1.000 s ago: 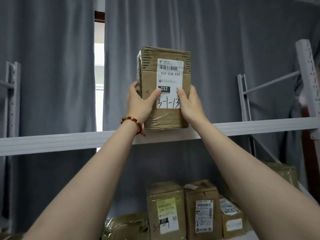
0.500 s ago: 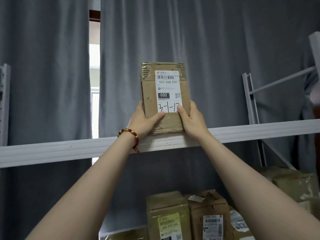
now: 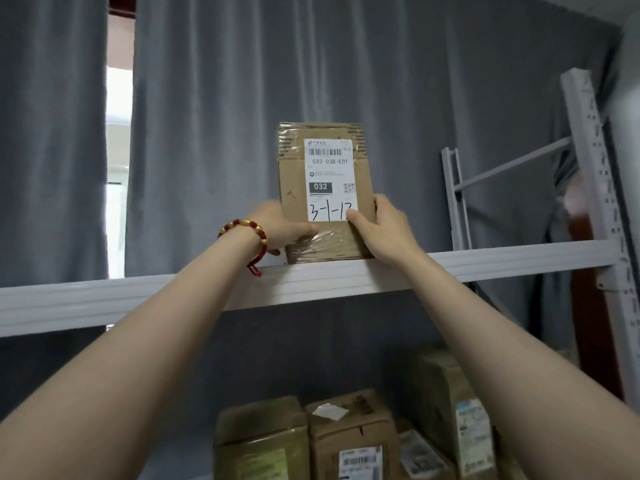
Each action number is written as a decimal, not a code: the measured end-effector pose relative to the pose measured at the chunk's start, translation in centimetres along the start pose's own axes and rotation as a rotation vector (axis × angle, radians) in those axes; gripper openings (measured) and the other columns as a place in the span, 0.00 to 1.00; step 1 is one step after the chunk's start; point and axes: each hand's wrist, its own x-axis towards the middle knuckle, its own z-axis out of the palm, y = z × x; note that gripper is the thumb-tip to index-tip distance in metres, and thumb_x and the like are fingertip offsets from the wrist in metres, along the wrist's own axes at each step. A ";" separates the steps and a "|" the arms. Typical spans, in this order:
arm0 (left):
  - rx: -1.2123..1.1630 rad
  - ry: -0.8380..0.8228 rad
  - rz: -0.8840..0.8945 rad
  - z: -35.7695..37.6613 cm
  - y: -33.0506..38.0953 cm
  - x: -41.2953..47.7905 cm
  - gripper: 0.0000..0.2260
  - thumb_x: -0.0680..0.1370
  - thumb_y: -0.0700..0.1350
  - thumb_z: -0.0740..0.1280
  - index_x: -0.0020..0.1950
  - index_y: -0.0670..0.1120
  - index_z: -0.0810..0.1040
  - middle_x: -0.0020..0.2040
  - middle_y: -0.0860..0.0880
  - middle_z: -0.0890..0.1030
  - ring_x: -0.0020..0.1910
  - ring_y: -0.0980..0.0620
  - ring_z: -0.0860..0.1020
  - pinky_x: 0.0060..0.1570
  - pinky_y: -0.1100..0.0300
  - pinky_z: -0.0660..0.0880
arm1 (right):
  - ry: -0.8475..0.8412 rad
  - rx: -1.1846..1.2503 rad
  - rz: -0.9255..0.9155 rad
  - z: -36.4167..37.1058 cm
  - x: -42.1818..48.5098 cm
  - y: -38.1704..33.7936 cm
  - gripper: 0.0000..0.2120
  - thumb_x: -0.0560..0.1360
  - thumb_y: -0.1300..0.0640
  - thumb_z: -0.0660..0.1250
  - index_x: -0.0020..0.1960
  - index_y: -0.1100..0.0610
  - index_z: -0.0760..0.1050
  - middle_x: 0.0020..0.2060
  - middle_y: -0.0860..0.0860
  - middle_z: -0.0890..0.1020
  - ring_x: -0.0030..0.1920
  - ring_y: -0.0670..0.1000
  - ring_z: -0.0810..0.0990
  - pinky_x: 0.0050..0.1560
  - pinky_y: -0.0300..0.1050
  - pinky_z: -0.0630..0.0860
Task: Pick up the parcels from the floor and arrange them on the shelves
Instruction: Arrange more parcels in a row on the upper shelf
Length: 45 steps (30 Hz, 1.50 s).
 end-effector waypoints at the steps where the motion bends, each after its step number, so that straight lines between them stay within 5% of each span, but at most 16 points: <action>1: 0.020 -0.017 0.004 0.7 0.7 0.5 0.14 0.77 0.53 0.70 0.57 0.49 0.72 0.47 0.52 0.77 0.43 0.54 0.76 0.42 0.58 0.80 | 0.006 -0.008 0.008 -0.9 0.3 0.8 0.21 0.79 0.47 0.64 0.67 0.58 0.69 0.63 0.52 0.79 0.64 0.54 0.75 0.62 0.50 0.72; 4: 0.107 -0.071 0.020 3.0 3.1 2.1 0.20 0.77 0.52 0.70 0.64 0.44 0.74 0.54 0.47 0.80 0.47 0.51 0.80 0.39 0.59 0.81 | 0.032 -0.034 0.026 -3.6 1.3 3.2 0.22 0.78 0.48 0.65 0.68 0.58 0.69 0.63 0.52 0.79 0.63 0.55 0.75 0.60 0.48 0.72; 9: 0.172 -0.167 0.014 6.6 7.4 4.1 0.18 0.79 0.51 0.68 0.63 0.43 0.73 0.55 0.46 0.81 0.41 0.51 0.84 0.41 0.55 0.82 | 0.072 -0.087 0.063 -7.6 2.8 7.2 0.24 0.77 0.48 0.64 0.70 0.57 0.67 0.63 0.52 0.79 0.62 0.56 0.76 0.60 0.51 0.73; 13: 0.260 -0.216 0.029 9.0 10.4 5.5 0.11 0.81 0.48 0.64 0.57 0.42 0.76 0.48 0.47 0.82 0.31 0.55 0.83 0.28 0.63 0.75 | 0.123 -0.108 0.066 -10.3 3.9 9.8 0.29 0.74 0.48 0.66 0.72 0.56 0.65 0.64 0.52 0.78 0.63 0.55 0.76 0.61 0.52 0.73; 18: 0.245 -0.292 -0.009 12.2 13.1 7.3 0.11 0.82 0.46 0.61 0.61 0.42 0.75 0.47 0.47 0.84 0.38 0.51 0.85 0.50 0.50 0.81 | 0.142 -0.123 0.079 -12.7 5.1 12.7 0.27 0.75 0.52 0.66 0.71 0.58 0.65 0.64 0.53 0.78 0.63 0.56 0.76 0.59 0.49 0.73; 23: 0.276 -0.309 -0.034 15.6 15.2 10.0 0.13 0.78 0.48 0.62 0.56 0.42 0.80 0.43 0.47 0.86 0.42 0.45 0.86 0.49 0.44 0.82 | 0.202 -0.154 0.121 -14.6 6.0 15.5 0.29 0.76 0.52 0.66 0.73 0.59 0.62 0.65 0.55 0.76 0.64 0.58 0.75 0.58 0.50 0.73; 26: 0.369 -0.277 -0.014 17.7 17.8 9.3 0.13 0.81 0.44 0.58 0.52 0.37 0.78 0.45 0.47 0.85 0.44 0.46 0.85 0.47 0.53 0.82 | 0.233 -0.188 0.164 -15.8 6.4 17.3 0.29 0.76 0.53 0.64 0.74 0.59 0.61 0.66 0.56 0.76 0.65 0.59 0.74 0.58 0.50 0.71; 28: 0.494 -0.219 -0.026 19.1 19.3 8.5 0.15 0.84 0.41 0.55 0.40 0.37 0.71 0.44 0.47 0.79 0.48 0.49 0.79 0.39 0.67 0.75 | 0.251 -0.209 0.196 -16.5 6.6 18.4 0.27 0.77 0.54 0.63 0.74 0.59 0.61 0.66 0.57 0.75 0.65 0.60 0.74 0.57 0.49 0.70; 29: 0.488 -0.186 -0.012 19.8 19.8 8.4 0.16 0.84 0.40 0.54 0.37 0.38 0.69 0.43 0.44 0.77 0.48 0.47 0.78 0.37 0.67 0.73 | 0.261 -0.215 0.217 -16.9 6.7 18.9 0.26 0.78 0.55 0.63 0.73 0.60 0.61 0.66 0.57 0.75 0.64 0.60 0.74 0.55 0.48 0.69; 32: 0.424 -0.192 0.072 22.8 20.7 11.1 0.11 0.81 0.40 0.56 0.42 0.40 0.74 0.40 0.42 0.78 0.43 0.43 0.81 0.45 0.55 0.80 | 0.304 -0.236 0.292 -17.7 6.8 20.5 0.26 0.78 0.56 0.62 0.74 0.61 0.60 0.66 0.59 0.74 0.64 0.61 0.74 0.54 0.49 0.69; 34: 0.420 -0.204 0.109 24.2 21.2 11.3 0.10 0.82 0.38 0.56 0.52 0.40 0.78 0.41 0.45 0.76 0.42 0.48 0.75 0.45 0.59 0.77 | 0.333 -0.257 0.335 -18.2 6.7 21.4 0.26 0.78 0.56 0.62 0.73 0.62 0.60 0.66 0.60 0.73 0.64 0.62 0.74 0.56 0.52 0.71; 37: 0.358 -0.238 0.138 25.9 22.5 10.0 0.15 0.83 0.39 0.59 0.69 0.36 0.71 0.64 0.44 0.77 0.57 0.50 0.77 0.58 0.60 0.74 | 0.343 -0.308 0.362 -18.6 6.5 22.4 0.26 0.77 0.57 0.63 0.72 0.62 0.60 0.65 0.60 0.73 0.63 0.62 0.74 0.57 0.52 0.71; 39: 0.568 -0.275 0.252 26.6 22.3 9.0 0.16 0.82 0.43 0.63 0.67 0.36 0.72 0.64 0.41 0.78 0.63 0.45 0.77 0.67 0.48 0.70 | 0.340 -0.347 0.353 -18.5 6.4 22.8 0.25 0.76 0.59 0.63 0.70 0.63 0.61 0.65 0.61 0.73 0.63 0.63 0.73 0.58 0.53 0.72; 40: 0.437 -0.243 0.093 27.3 21.8 9.6 0.18 0.82 0.43 0.62 0.69 0.36 0.70 0.65 0.40 0.77 0.64 0.44 0.77 0.67 0.48 0.69 | 0.337 -0.363 0.346 -18.5 6.5 22.9 0.23 0.76 0.60 0.63 0.68 0.63 0.62 0.64 0.61 0.73 0.62 0.63 0.74 0.57 0.54 0.72; 42: 0.132 -0.195 -0.022 28.4 20.6 11.9 0.24 0.83 0.41 0.60 0.77 0.36 0.58 0.68 0.40 0.75 0.64 0.43 0.76 0.60 0.53 0.72 | 0.331 -0.388 0.346 -18.3 6.7 22.9 0.21 0.75 0.60 0.63 0.65 0.63 0.63 0.62 0.61 0.73 0.60 0.64 0.74 0.56 0.55 0.73; 45: 0.135 -0.157 0.008 28.2 20.4 12.6 0.34 0.83 0.44 0.57 0.78 0.38 0.36 0.65 0.36 0.75 0.58 0.40 0.78 0.52 0.53 0.77 | 0.302 -0.429 0.363 -18.2 6.9 22.8 0.21 0.76 0.60 0.64 0.65 0.63 0.63 0.63 0.61 0.72 0.61 0.64 0.73 0.56 0.56 0.73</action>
